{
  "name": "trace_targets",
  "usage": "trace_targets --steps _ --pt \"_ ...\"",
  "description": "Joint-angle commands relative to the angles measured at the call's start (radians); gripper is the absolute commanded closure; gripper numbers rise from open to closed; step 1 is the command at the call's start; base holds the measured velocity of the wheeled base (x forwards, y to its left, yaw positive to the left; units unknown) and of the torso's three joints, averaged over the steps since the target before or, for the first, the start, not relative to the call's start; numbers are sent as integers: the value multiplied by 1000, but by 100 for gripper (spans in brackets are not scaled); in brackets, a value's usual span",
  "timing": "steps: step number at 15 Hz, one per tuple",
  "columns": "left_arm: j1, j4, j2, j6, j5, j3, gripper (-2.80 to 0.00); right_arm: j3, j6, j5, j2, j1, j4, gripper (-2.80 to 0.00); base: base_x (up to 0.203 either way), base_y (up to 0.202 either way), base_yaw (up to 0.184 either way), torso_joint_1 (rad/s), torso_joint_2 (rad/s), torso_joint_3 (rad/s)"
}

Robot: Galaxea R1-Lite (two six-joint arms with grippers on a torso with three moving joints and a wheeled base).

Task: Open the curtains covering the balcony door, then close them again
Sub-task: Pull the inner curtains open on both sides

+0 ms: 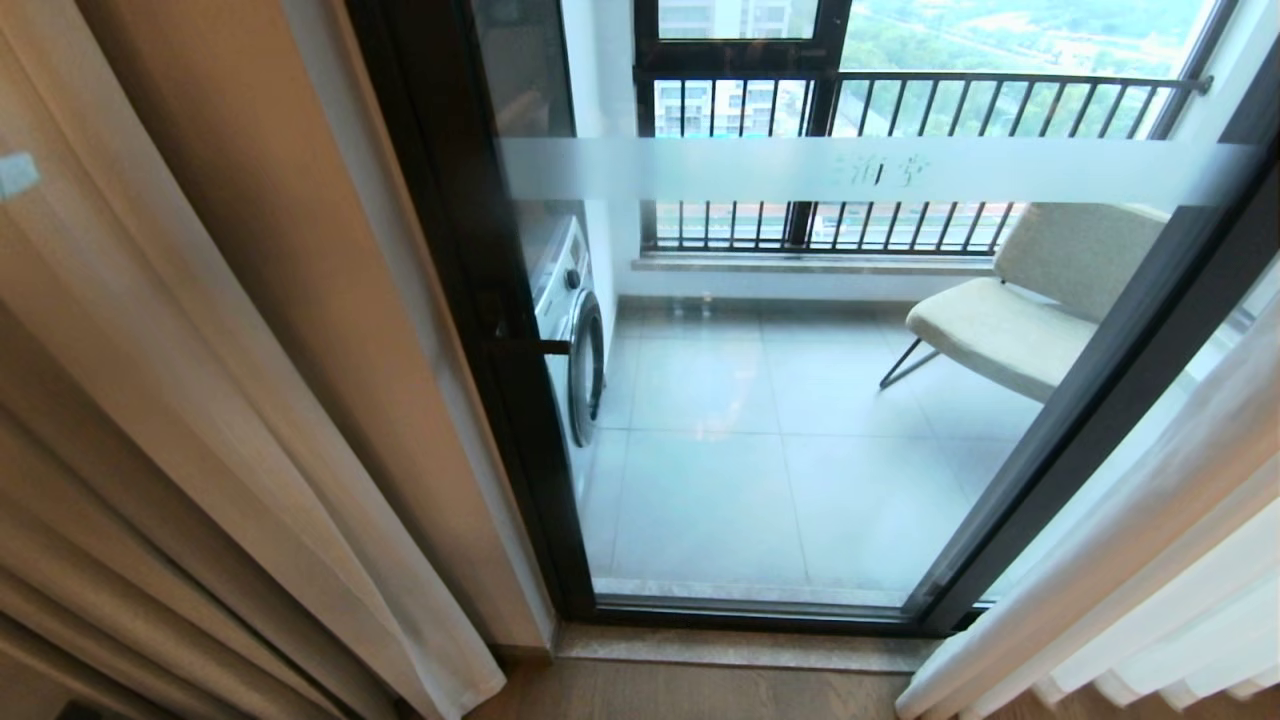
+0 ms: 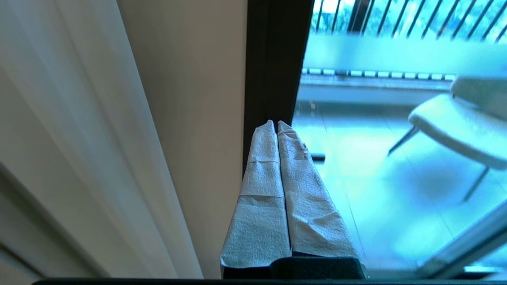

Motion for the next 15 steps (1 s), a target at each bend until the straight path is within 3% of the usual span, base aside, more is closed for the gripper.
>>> trace_targets --steps 1,10,15 --pt "-2 -3 -118 1 0 165 0 0 -1 0 0 1 1 0 0 0 0 0 0 0" --pt "-6 7 -674 18 19 834 0 0 -1 0 0 1 0 0 0 0 0 0 0 0" --pt "-26 201 -918 70 102 876 0 0 -1 0 0 1 -1 0 0 0 0 0 0 0"
